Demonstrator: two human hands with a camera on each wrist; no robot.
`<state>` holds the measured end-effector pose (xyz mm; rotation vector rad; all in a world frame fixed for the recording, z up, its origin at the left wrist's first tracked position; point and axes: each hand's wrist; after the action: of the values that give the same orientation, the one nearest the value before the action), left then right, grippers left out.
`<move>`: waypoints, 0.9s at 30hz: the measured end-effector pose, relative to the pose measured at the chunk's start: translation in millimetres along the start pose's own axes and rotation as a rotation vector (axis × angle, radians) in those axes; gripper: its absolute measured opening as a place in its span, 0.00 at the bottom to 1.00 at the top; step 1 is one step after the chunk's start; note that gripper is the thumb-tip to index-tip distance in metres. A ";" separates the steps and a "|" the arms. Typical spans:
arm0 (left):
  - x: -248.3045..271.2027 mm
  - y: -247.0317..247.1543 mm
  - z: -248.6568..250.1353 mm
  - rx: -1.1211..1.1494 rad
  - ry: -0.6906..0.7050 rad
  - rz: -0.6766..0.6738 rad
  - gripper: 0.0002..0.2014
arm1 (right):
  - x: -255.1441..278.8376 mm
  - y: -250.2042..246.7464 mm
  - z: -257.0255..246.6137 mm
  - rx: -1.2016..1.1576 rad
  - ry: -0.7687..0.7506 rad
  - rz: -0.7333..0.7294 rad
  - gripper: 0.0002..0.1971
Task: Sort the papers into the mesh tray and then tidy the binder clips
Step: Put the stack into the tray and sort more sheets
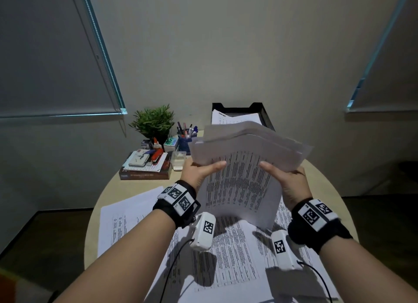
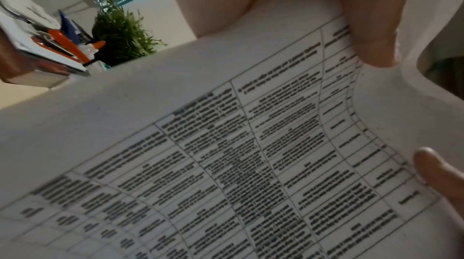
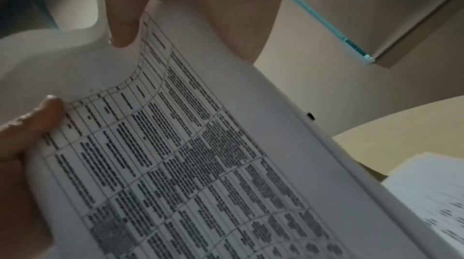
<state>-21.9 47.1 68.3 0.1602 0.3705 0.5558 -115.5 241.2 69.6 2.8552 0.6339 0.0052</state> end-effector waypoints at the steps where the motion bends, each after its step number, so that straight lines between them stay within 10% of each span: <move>1: -3.0 1.5 1.7 0.009 0.006 0.007 0.37 | -1.3 1.0 -3.3 -0.007 -0.016 0.002 0.16; 8: 4.1 -3.0 0.6 0.022 0.049 0.009 0.29 | -1.1 -4.9 0.5 0.042 0.014 0.017 0.18; 17: -13.1 2.0 3.7 -0.154 0.046 0.019 0.18 | 1.0 1.3 -30.0 0.275 -0.414 0.254 0.39; 22: -13.1 2.2 5.1 -0.167 0.038 -0.001 0.15 | -4.4 -2.4 -33.2 0.725 -0.727 0.217 0.26; 27: -13.2 1.5 6.5 -0.182 0.033 -0.014 0.16 | -10.2 -6.1 -40.0 0.763 -0.689 0.150 0.22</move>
<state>-30.6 40.9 78.6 -0.0265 0.3505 0.5754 -129.3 250.7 107.8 3.2210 0.2955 -1.3938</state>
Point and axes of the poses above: each hand's wrist, its own x-axis away from the middle knuckle, its own y-axis out of the palm, z = x × y, and after that the axes turned 8 degrees about y, right-handed
